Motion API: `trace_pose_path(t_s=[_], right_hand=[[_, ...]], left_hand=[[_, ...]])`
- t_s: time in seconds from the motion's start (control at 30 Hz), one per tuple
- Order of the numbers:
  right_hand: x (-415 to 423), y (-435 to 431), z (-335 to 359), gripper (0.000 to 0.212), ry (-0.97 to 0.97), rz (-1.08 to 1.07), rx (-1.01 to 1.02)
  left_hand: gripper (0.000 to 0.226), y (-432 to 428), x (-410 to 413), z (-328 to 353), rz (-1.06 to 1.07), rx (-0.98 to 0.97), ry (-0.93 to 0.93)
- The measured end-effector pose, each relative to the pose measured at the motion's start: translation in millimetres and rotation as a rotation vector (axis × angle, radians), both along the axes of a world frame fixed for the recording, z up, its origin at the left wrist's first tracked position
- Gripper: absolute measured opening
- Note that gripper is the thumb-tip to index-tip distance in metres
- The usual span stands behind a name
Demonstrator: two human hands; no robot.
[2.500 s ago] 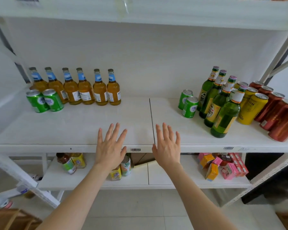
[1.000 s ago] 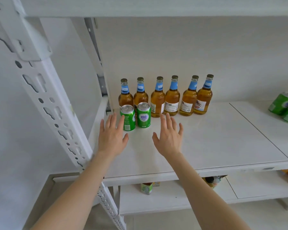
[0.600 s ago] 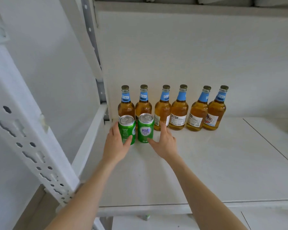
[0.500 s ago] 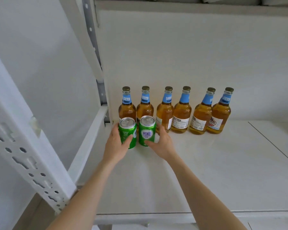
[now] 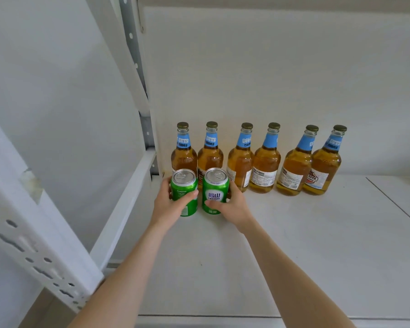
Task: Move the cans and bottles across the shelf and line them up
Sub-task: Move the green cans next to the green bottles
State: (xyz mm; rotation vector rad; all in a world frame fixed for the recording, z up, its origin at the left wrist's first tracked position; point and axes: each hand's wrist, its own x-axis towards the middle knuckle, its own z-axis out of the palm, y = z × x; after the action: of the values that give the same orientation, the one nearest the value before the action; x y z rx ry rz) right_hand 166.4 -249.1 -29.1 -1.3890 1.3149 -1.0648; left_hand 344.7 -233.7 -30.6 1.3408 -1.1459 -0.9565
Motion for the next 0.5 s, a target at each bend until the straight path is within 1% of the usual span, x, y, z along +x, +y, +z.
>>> trace_pose_path(t_s=[0.13, 0.23, 0.33, 0.4, 0.5], right_hand=[[-5.1, 12.3, 4.8, 0.078, -0.019, 0.0, 0.06], [-10.3, 22.2, 7.0, 0.07, -0.075, -0.018, 0.128], [-13.7, 35.8, 11.7, 0.067, -0.112, -0.041, 0.198], [-15.8, 46.5, 16.1, 0.059, -0.137, -0.058, 0.214], [-18.8, 63.3, 21.5, 0.054, -0.161, -0.073, 0.218]], left_hand=[[0.063, 11.1, -1.7, 4.5, 0.01, 0.055, 0.022], [0.062, 23.2, -3.7, 12.5, 0.023, 0.107, 0.059], [0.06, 37.2, -3.1, 19.3, 0.039, 0.158, 0.089], [0.061, 46.7, -2.5, 22.3, 0.038, 0.188, 0.12], [0.049, 63.3, -2.9, 30.9, 0.029, 0.214, 0.166]])
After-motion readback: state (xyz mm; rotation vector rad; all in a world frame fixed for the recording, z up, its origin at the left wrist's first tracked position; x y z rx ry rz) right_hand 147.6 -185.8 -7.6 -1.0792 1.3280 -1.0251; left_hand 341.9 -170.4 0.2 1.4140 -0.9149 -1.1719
